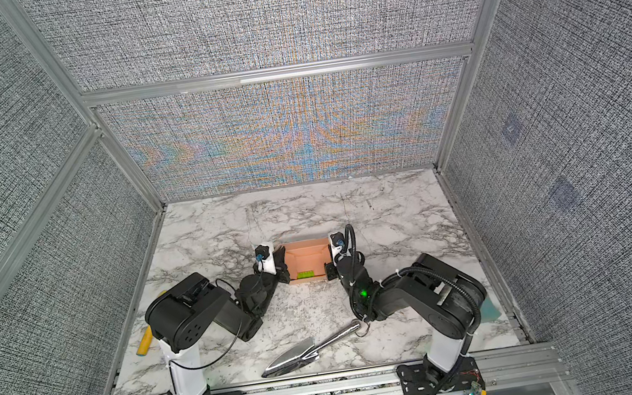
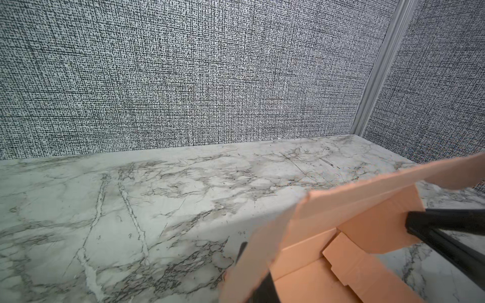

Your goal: Fold the paper box

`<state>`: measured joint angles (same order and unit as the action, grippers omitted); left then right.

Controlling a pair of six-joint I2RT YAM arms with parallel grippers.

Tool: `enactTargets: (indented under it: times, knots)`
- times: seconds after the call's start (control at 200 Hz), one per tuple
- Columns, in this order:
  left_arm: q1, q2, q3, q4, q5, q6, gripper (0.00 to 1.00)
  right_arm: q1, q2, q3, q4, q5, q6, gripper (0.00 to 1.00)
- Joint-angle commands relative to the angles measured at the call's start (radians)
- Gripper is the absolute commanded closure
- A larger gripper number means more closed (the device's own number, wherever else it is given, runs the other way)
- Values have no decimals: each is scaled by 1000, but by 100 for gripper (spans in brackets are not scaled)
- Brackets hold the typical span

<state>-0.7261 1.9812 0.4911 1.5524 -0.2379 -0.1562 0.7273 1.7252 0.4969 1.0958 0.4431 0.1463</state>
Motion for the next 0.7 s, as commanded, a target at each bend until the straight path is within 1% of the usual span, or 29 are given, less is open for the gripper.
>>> enactTargets:
  times: [0.0,0.145,0.28,0.345,0.47,0.695]
  knots:
    - [-14,36,-11,144,-14,20,100,12,11,-23,83,28,-14,100]
    - [-39,69,-34,226,-62,57,100,26,25,-41,131,42,-34,100]
    - [-60,81,-27,226,-92,83,100,37,66,-64,214,44,-47,100]
    - [-65,92,-20,225,-90,91,100,44,80,-73,256,41,-58,100]
    - [-79,101,-14,226,-111,106,100,58,114,-78,302,37,-84,100]
    - [-85,120,-14,227,-109,116,100,69,221,-109,454,35,-100,100]
